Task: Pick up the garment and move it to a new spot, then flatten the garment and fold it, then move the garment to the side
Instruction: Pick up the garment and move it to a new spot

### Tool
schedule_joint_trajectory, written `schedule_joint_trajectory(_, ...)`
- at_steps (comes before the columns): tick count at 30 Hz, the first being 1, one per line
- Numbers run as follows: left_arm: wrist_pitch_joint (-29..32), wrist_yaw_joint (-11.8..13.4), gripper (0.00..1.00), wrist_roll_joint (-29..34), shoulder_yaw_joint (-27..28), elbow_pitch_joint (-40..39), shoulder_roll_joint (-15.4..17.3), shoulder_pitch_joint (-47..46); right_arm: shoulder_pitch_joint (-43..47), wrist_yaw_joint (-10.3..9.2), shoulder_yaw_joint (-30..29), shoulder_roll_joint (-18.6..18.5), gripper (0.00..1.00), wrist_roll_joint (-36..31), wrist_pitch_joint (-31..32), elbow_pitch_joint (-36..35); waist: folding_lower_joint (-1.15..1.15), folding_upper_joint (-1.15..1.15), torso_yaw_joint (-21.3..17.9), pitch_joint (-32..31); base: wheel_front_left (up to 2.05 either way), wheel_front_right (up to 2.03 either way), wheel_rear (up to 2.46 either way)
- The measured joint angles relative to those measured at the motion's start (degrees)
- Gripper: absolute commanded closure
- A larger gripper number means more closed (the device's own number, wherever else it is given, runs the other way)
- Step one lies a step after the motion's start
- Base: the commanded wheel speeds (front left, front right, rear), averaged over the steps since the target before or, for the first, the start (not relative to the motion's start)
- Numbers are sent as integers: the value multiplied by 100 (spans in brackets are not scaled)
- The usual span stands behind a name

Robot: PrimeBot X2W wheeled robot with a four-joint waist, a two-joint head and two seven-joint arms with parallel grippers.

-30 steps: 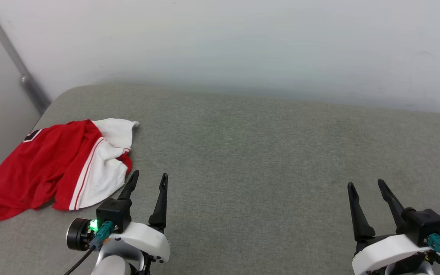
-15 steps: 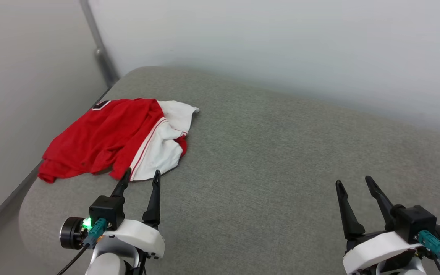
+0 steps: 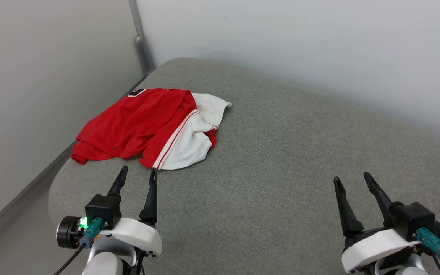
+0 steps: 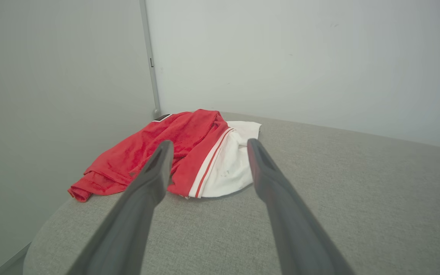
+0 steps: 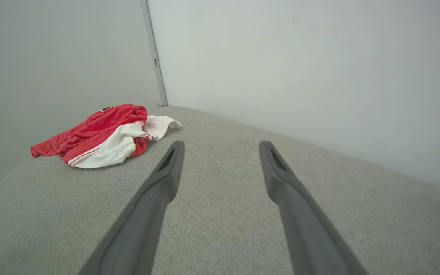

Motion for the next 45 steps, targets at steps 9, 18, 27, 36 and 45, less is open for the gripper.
schedule_joint_trajectory(9, 0, 0, 0, 62, 69, -2, 134, -335, -135, 0, 41, 0, 0, -66, 89, -110, 0, 0, -34, 169, 0, 0, 0)
schedule_joint_trajectory(18, 312, -104, 0, -144, 283, 465, 644, -1923, -617, 1, 89, 2, 0, -390, 314, -443, 1, 0, -323, 866, 0, 0, 0)
schedule_joint_trajectory(27, 2808, -243, 0, -1636, -314, 1411, 1937, -3545, -1131, 0, 182, 2, 0, -532, 380, -578, 1, 0, -988, 1811, 0, 0, 0)
schedule_joint_trajectory(36, 4812, -246, 0, -3376, -1136, 1968, 3007, -3673, -1423, 0, 221, 1, 0, -568, 322, -589, 1, 0, -1533, 2488, 0, 0, 0)
schedule_joint_trajectory(45, 5264, -253, 100, -3986, -1066, 2828, 3194, -3672, -1507, 0, 255, 1, 0, -580, 294, -548, 0, 0, -1887, 2823, 0, 0, 0)
